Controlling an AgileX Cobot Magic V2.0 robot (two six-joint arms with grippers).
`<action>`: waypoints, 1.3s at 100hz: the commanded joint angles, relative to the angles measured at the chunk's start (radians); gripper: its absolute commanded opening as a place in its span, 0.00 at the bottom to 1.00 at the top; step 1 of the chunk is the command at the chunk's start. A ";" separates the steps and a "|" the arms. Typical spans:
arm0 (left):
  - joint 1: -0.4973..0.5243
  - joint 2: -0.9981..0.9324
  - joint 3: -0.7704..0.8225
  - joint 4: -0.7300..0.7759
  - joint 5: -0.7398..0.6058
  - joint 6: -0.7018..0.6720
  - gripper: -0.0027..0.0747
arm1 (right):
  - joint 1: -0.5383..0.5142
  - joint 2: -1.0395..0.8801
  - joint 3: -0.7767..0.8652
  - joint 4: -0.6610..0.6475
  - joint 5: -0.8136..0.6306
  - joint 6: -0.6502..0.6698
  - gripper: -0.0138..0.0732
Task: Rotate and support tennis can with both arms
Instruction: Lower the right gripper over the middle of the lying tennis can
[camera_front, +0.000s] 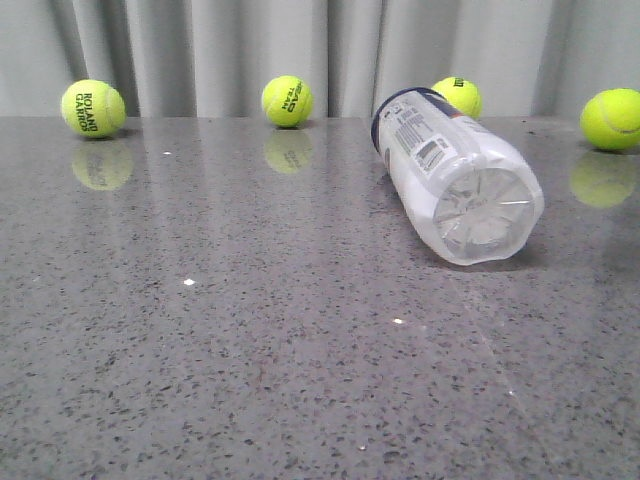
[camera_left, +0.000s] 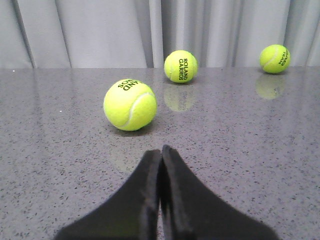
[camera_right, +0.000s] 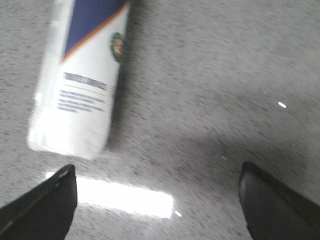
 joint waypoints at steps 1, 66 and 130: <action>-0.004 -0.033 0.046 0.000 -0.077 -0.006 0.01 | 0.045 0.065 -0.088 0.012 -0.027 0.030 0.90; -0.004 -0.033 0.046 0.000 -0.077 -0.006 0.01 | 0.186 0.574 -0.497 0.014 0.107 0.169 0.90; -0.004 -0.033 0.046 0.000 -0.077 -0.006 0.01 | 0.186 0.689 -0.511 0.014 0.108 0.175 0.81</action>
